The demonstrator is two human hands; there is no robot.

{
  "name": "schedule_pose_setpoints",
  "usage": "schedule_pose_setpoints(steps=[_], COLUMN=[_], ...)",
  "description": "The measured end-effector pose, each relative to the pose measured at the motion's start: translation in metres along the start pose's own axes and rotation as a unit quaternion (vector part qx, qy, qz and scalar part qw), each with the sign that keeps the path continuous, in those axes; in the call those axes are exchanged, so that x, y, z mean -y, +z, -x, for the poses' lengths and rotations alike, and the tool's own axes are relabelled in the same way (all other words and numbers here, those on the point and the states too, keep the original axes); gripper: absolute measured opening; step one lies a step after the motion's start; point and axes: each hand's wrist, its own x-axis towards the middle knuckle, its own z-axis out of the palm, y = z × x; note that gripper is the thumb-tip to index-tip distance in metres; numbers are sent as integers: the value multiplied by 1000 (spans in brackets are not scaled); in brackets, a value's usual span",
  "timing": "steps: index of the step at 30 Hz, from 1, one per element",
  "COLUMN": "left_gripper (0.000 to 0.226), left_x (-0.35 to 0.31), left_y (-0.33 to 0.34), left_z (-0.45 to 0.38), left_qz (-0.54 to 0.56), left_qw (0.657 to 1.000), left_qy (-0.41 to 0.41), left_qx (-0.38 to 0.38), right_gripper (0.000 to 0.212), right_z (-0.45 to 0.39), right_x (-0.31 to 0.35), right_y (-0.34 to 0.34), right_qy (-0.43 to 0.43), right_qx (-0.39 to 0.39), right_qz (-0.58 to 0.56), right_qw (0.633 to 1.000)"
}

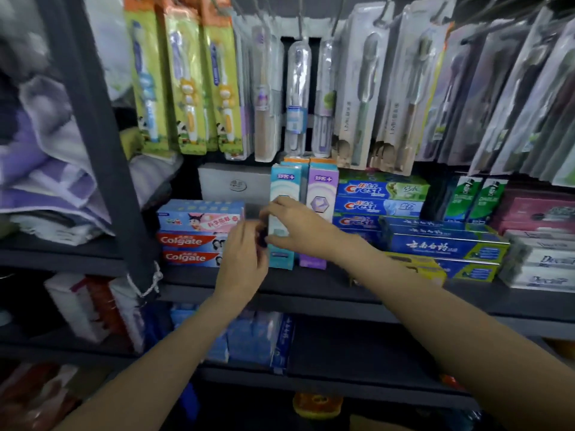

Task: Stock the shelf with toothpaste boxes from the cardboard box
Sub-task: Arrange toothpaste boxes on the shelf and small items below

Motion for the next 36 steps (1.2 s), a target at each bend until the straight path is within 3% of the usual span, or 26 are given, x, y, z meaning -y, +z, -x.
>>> schedule_pose_setpoints(steps=[3,7,10,14,19,21,25,28,32,36], left_gripper=[31,37,38,35,33,31,34,41,54,63], left_x=[31,60,70,69,36,15,-29,-51,-67,-76], left_y=[-35,-74,-87,-92,-74,-51,6,42,72,88], left_z=[7,12,12,5,-8,-9,-1,3,4,5], left_qz=[-48,-84,-106,-116,-68,-42,-18,-42,-51,-74], left_qw=[998,992,992,989,990,993,991,981,969,962], left_qy=[-27,-64,-45,-22,25,52,130,171,162,154], left_qx=[-33,-68,-56,-91,-119,-98,-2,76,179,215], right_gripper=[47,74,69,62,57,54,41,43,46,56], right_z=[-55,-119,-136,-131,-71,-27,53,97,124,128], right_x=[30,40,40,51,38,15,-48,-96,-131,-143], right_y=[18,37,54,56,-23,-65,-107,-98,-72,-54], right_qy=[10,62,113,132,146,167,236,301,333,323], right_qx=[6,118,152,114,76,97,160,170,159,170], right_qz=[-41,-4,35,2,-126,-152,-89,-73,-75,-37], right_qw=[999,991,981,985,978,969,954,936,926,930])
